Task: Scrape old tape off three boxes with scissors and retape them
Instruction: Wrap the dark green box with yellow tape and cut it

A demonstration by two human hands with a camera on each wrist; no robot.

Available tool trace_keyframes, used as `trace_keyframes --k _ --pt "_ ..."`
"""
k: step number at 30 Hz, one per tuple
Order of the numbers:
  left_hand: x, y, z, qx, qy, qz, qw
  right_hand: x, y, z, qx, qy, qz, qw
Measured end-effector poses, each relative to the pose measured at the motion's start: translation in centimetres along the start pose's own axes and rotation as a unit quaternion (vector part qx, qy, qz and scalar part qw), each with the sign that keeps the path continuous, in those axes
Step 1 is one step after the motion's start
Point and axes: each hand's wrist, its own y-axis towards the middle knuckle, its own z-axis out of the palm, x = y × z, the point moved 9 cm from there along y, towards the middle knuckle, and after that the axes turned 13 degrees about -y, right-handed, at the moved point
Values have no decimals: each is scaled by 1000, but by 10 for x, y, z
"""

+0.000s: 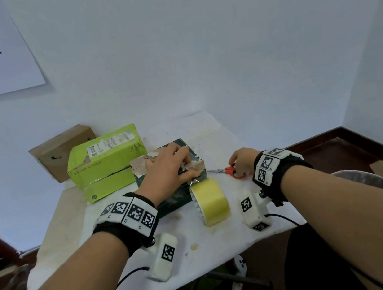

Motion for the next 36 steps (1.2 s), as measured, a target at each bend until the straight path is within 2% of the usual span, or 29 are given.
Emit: trace_keyframes --k 4,10,13,17,23,28,32,34,36 --pt "2 0 2 23 -6 4 1000 -4 11 5 17 -70 -8 997" --pt "2 0 1 16 -5 12 1000 -6 11 8 1 -60 -30 998" --pt "5 0 2 32 -34 16 999 -5 12 2 -37 29 -48 998" --pt "9 -1 -1 62 -61 41 995 6 4 -13 -91 164 -86 978" --pt "6 3 -7 83 -70 101 989 61 -21 -25 -124 183 -217 951" --pt "5 4 -9 72 -52 122 989 101 -45 -17 -141 108 -305 936" --pt "5 -2 -16 67 -56 127 988 104 -47 -2 -124 33 -305 944" --pt "5 -3 -30 43 -76 103 991 102 -48 1 -123 -18 -302 945" --pt "16 -6 -50 -14 -108 35 993 103 -51 2 -135 -47 -302 942"
